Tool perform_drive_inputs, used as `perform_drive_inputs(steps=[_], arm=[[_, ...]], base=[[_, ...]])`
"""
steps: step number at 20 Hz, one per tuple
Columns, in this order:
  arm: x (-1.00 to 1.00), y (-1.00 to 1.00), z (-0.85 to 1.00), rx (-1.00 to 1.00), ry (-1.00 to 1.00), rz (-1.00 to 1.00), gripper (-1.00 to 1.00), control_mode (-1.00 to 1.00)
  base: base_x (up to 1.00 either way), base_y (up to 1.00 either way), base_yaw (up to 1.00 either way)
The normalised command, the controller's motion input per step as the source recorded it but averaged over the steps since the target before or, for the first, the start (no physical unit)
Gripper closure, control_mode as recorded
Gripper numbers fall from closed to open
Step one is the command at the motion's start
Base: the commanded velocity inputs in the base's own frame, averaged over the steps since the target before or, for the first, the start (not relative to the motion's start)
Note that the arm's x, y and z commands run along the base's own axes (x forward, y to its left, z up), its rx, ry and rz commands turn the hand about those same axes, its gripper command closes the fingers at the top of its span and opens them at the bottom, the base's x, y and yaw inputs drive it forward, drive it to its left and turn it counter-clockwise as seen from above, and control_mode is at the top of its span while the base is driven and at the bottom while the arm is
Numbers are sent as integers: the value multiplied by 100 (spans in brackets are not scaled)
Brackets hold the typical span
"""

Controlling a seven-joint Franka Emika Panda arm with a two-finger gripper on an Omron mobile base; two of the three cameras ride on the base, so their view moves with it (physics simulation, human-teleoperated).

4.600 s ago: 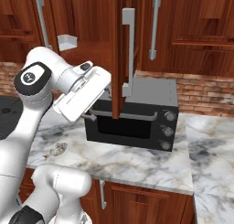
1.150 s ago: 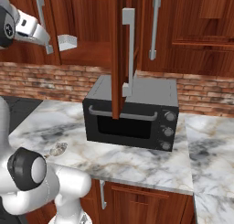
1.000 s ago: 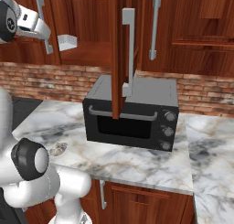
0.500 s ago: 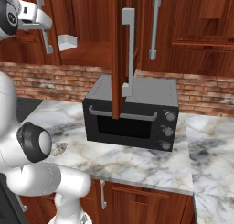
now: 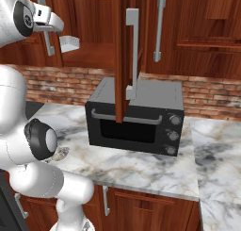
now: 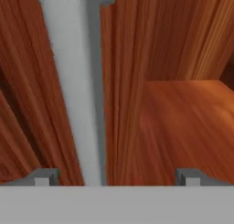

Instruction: Retrieve the tupperware from the cabinet, then place the raw meat into the tupperware to avoid contamination.

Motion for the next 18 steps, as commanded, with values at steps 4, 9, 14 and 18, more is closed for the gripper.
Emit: perform_drive_inputs(steps=[4, 9, 14, 18], arm=[[44, 4, -15, 1, -5, -1, -100, -100], [37, 27, -12, -1, -5, -9, -100, -100], [35, 34, -13, -1, -5, -12, 100, -100], [26, 21, -10, 0, -1, -8, 100, -100]], base=[[0, 0, 0], [0, 0, 0], [0, 0, 0], [0, 0, 0]])
